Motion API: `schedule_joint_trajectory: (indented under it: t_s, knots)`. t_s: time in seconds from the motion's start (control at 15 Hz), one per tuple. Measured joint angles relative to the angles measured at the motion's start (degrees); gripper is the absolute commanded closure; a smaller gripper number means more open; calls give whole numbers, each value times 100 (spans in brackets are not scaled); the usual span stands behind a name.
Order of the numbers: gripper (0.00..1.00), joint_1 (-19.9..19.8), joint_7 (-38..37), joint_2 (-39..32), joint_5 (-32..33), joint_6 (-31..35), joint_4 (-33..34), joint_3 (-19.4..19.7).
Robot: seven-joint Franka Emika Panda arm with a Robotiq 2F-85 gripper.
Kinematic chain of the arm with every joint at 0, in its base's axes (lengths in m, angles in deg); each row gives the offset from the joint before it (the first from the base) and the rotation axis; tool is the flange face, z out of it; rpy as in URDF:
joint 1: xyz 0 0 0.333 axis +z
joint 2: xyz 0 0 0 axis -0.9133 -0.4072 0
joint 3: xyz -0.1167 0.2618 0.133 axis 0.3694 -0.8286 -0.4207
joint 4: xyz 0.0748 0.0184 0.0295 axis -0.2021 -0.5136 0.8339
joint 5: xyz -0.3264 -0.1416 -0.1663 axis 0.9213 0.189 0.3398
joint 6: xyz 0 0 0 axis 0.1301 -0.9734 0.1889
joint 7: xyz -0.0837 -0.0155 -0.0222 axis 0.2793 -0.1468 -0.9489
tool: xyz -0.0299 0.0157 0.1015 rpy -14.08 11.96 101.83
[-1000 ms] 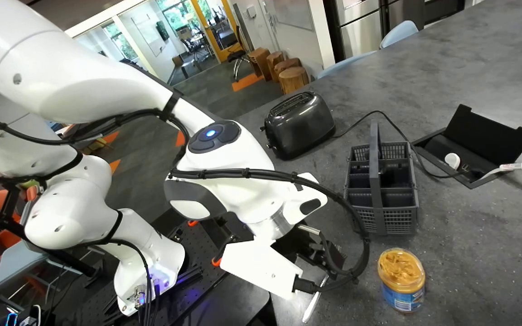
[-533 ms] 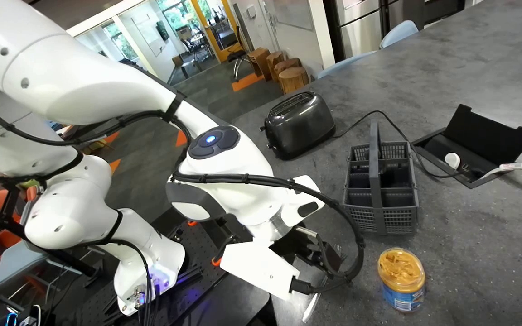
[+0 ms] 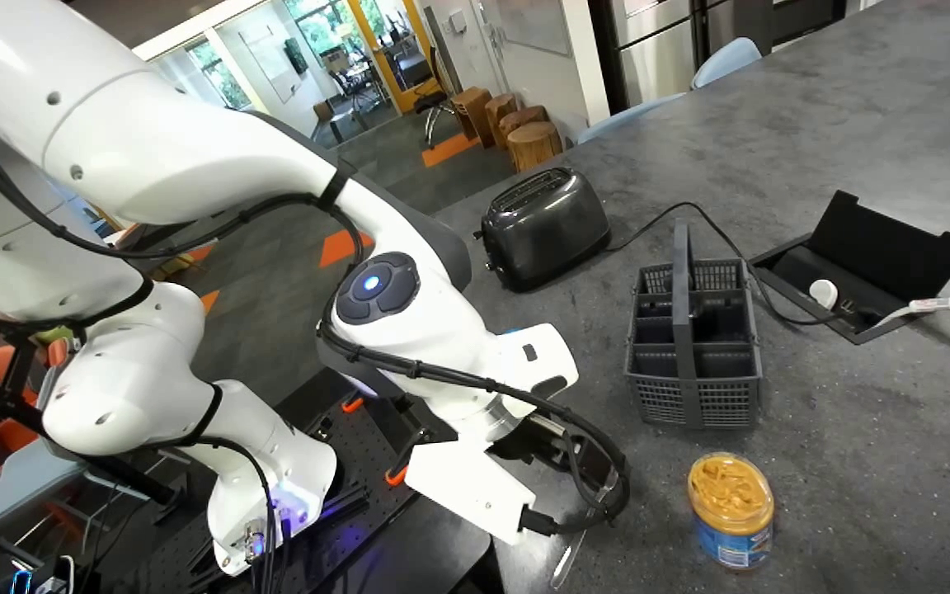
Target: Take the fork from the counter and put it in the cutlery holder, take the spoon from the cutlery holder and put it on the counter, then move the cutlery holder to the right
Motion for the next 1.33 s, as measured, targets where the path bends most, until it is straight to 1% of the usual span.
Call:
schedule_joint_trajectory:
  t_s: [0.2, 0.47, 0.8, 1.07, 1.13, 1.2, 1.33]
  knots:
    - [0, -109, 388, -196, -563, 0, 109, -134]
    - [0, -223, 531, -697, -925, 0, 404, -256]
    - [0, -286, 530, -1338, -987, 0, 787, -389]
    - [0, -285, 528, -1670, -987, 0, 973, -417]
    - [8, -285, 527, -1727, -987, 0, 1006, -417]
    - [23, -285, 525, -1776, -987, 0, 1036, -417]
    - [44, -285, 522, -1850, -987, 0, 1082, -417]
